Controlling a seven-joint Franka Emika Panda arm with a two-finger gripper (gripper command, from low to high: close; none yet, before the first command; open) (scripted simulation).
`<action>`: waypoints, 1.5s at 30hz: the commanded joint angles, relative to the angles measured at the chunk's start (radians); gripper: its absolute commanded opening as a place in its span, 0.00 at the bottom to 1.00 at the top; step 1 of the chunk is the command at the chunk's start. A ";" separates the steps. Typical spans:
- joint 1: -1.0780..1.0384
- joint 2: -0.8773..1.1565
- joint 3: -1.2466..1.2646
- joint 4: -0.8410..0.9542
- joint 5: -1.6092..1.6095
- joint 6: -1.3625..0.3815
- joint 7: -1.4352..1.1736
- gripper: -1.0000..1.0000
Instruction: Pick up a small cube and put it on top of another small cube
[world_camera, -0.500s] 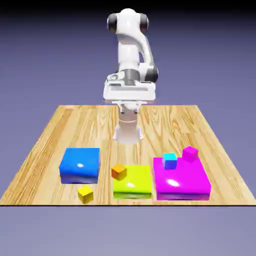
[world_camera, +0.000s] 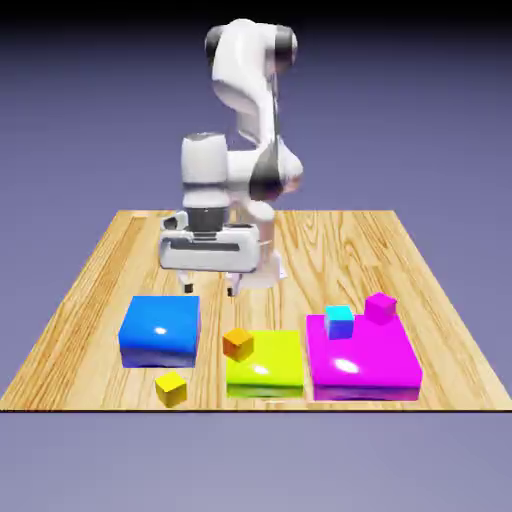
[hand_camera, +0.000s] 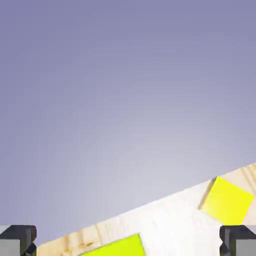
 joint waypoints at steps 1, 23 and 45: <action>0.000 0.036 -0.007 0.029 0.011 -0.030 0.010 0.50; -0.096 0.658 -0.077 0.412 0.210 -0.324 0.118 0.00; -0.117 -0.044 0.096 -0.124 0.340 -0.222 0.971 0.00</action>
